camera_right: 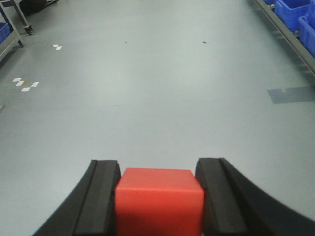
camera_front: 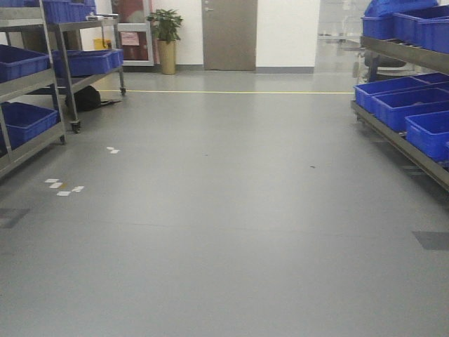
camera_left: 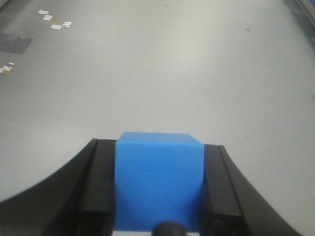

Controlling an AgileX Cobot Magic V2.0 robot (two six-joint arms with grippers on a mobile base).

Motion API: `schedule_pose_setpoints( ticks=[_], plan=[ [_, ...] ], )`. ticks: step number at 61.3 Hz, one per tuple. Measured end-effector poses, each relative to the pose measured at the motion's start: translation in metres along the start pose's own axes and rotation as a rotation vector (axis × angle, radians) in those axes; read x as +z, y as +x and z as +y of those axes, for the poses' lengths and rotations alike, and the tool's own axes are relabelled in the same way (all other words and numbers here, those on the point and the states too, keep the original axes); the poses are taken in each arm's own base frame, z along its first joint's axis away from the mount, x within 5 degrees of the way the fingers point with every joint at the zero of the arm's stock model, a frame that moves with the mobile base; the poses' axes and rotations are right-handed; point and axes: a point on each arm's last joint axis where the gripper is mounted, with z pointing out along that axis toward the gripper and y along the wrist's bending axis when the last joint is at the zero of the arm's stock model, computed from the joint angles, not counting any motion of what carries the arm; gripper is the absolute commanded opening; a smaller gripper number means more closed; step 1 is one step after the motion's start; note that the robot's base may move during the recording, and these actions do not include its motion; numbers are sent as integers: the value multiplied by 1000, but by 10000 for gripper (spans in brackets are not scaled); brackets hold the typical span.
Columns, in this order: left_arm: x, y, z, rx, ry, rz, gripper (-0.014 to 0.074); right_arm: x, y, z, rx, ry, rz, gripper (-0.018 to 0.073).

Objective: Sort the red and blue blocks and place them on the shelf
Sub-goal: 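Drive along the aisle carrying the red and blue cubes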

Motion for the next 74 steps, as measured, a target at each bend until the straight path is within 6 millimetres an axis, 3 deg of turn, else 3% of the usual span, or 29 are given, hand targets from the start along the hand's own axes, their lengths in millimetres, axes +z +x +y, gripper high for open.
schedule_pose_setpoints(
  ticks=[74],
  plan=[
    [0,0,0,0,0,2,76,0,0,0,-2,0,0,59]
  ],
)
